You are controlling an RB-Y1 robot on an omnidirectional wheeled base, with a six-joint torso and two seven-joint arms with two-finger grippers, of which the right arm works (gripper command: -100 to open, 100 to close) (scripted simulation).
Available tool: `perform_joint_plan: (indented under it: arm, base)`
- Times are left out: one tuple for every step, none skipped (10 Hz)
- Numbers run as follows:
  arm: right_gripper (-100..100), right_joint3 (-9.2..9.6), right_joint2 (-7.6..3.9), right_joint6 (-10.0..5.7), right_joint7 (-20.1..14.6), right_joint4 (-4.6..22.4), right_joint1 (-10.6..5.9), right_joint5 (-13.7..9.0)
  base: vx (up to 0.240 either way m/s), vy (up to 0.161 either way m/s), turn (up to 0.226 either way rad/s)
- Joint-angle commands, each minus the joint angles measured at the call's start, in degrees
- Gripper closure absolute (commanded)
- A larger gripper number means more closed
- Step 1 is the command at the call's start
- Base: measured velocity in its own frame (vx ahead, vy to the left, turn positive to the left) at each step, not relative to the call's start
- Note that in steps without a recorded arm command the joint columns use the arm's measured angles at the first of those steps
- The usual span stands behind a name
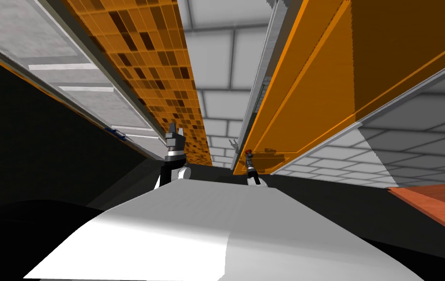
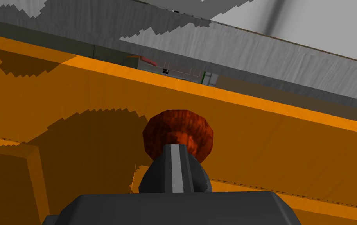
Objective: Pull the door open
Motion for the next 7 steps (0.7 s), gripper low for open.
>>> perform_joint_plan:
  arm:
    - [-100,0.32,0.07,-0.51,-2.38,0.34,-0.21,-1.18]
    - [-100,0.46,0.09,-0.55,-3.58,0.32,-0.22,-1.69]
    - [-100,0.63,0.11,-0.6,-5.03,0.3,-0.24,-2.3]
    - [-100,0.8,0.14,-0.64,-6.49,0.28,-0.26,-2.91]
    - [-100,1.0,0.17,-0.7,-8.23,0.25,-0.28,-3.62]
    - [-100,1.21,0.2,-0.75,-9.85,0.22,-0.3,-4.38]
    - [-100,1.43,0.23,-0.81,-11.51,0.2,-0.32,-5.15]
  base:
    - [-0.058,-0.01,0.069]
    - [-0.056,-0.011,0.077]
    - [-0.054,-0.019,0.058]
    - [-0.064,-0.013,0.06]
    - [-0.063,-0.015,0.081]
    - [-0.055,-0.015,0.071]
    - [-0.061,-0.011,0.076]
